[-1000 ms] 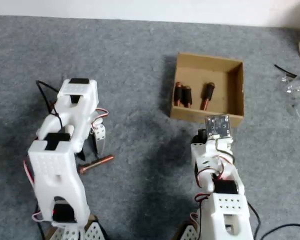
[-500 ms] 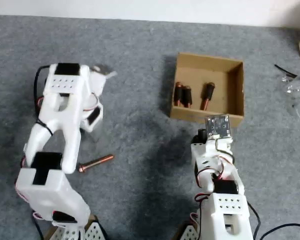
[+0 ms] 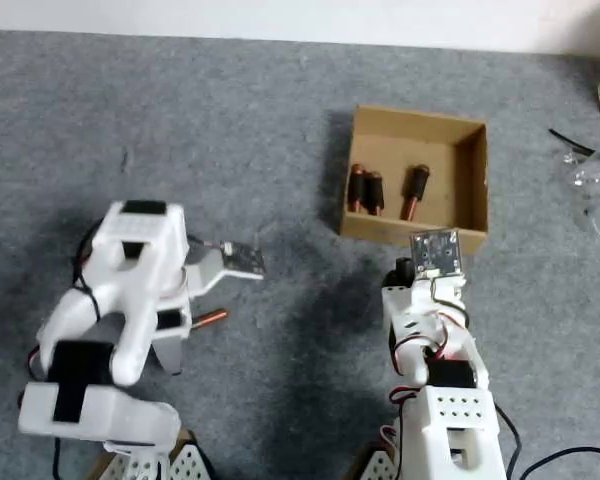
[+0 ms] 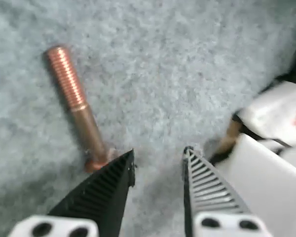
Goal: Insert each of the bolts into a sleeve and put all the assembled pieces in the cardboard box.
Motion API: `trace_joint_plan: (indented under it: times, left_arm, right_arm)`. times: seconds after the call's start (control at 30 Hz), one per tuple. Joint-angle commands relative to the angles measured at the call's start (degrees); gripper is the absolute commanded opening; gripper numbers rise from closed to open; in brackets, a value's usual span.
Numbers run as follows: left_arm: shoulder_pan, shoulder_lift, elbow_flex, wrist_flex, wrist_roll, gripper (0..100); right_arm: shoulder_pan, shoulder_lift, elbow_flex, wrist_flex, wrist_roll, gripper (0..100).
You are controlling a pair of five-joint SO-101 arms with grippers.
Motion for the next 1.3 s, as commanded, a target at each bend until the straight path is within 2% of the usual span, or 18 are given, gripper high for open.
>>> trace_joint_plan:
  times: [0.0, 0.2, 0.53, 0.63, 0.83, 0.97, 1.1, 1.17, 1.27]
  left_arm:
    - [1.0, -6.8, 9.1, -10.9, -1.1, 16]
    - [0.9, -8.2, 12.8, -21.8, -0.8, 16]
    - [0.7, -9.5, 11.6, -23.4, -0.7, 16]
    - [0.6, -9.7, 10.2, -26.0, -0.6, 16]
    - [0.7, -9.7, 8.3, -31.2, 4.5, 16]
    - [1.3, -10.1, 8.7, -28.7, 5.6, 16]
    - [3.5, -10.7, 8.0, -17.9, 6.6, 16]
    - [3.4, -12.7, 6.4, -15.4, 10.9, 16]
    - [2.7, -19.1, 2.8, -15.0, 21.5, 16]
  right_arm:
    - [0.3, -1.2, -0.4, -2.2, 0.7, 0.5]
    - [0.3, -1.2, -0.4, -2.2, 0.7, 0.5]
    - [0.3, -1.1, -0.4, -2.2, 0.8, 0.5]
    - [0.2, -1.1, -0.4, -2.2, 0.8, 0.5]
    - [0.2, -1.1, -0.4, -2.2, 0.8, 0.5]
    - [0.2, -1.1, -0.4, -2.2, 0.8, 0.5]
    - [0.3, -1.1, -0.4, -2.2, 0.8, 0.5]
    - [0.3, -1.1, -0.4, -2.2, 0.8, 0.5]
    - [0.3, -1.1, -0.4, -2.2, 0.8, 0.5]
